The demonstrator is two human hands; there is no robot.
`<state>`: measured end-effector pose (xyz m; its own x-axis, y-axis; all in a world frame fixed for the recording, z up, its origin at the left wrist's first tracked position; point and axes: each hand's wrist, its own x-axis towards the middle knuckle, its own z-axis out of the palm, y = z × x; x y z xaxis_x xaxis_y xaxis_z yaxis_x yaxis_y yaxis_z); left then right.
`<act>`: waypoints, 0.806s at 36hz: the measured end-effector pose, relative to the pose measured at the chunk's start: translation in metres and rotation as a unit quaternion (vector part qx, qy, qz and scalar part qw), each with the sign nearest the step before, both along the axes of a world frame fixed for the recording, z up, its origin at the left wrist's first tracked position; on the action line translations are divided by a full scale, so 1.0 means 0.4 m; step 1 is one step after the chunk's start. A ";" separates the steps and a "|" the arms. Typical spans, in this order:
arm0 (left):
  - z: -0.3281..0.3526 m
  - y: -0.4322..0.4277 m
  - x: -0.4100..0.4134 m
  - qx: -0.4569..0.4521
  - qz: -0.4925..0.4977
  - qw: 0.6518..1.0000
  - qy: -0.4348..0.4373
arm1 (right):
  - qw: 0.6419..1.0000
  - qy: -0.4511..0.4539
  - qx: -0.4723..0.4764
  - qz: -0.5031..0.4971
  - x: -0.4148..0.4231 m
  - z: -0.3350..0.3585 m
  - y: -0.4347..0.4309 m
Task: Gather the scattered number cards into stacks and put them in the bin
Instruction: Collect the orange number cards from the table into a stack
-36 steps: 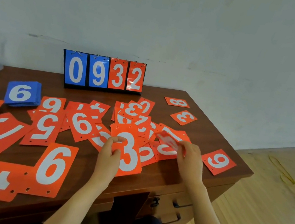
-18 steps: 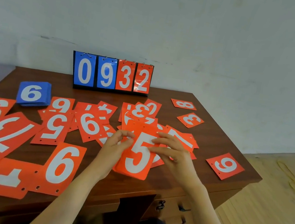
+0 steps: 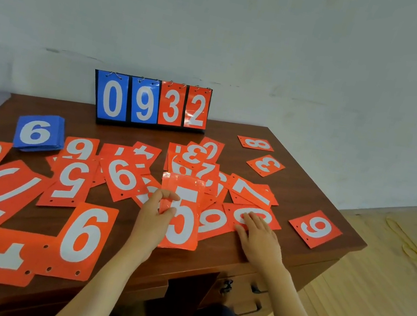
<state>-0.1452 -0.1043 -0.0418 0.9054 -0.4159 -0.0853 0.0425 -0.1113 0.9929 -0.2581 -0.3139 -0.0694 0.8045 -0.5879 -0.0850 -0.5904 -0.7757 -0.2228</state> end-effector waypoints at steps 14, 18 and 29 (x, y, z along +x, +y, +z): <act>0.009 -0.016 -0.044 0.028 -0.025 0.999 -0.025 | 0.999 0.026 0.041 0.020 -0.112 0.009 0.044; 0.004 -0.013 -0.051 0.028 -0.030 0.999 -0.029 | 0.997 0.043 0.040 0.047 -0.136 0.024 0.043; 0.016 -0.023 -0.063 0.023 0.003 0.999 -0.036 | 0.932 -0.317 0.176 -0.023 -0.158 0.107 0.067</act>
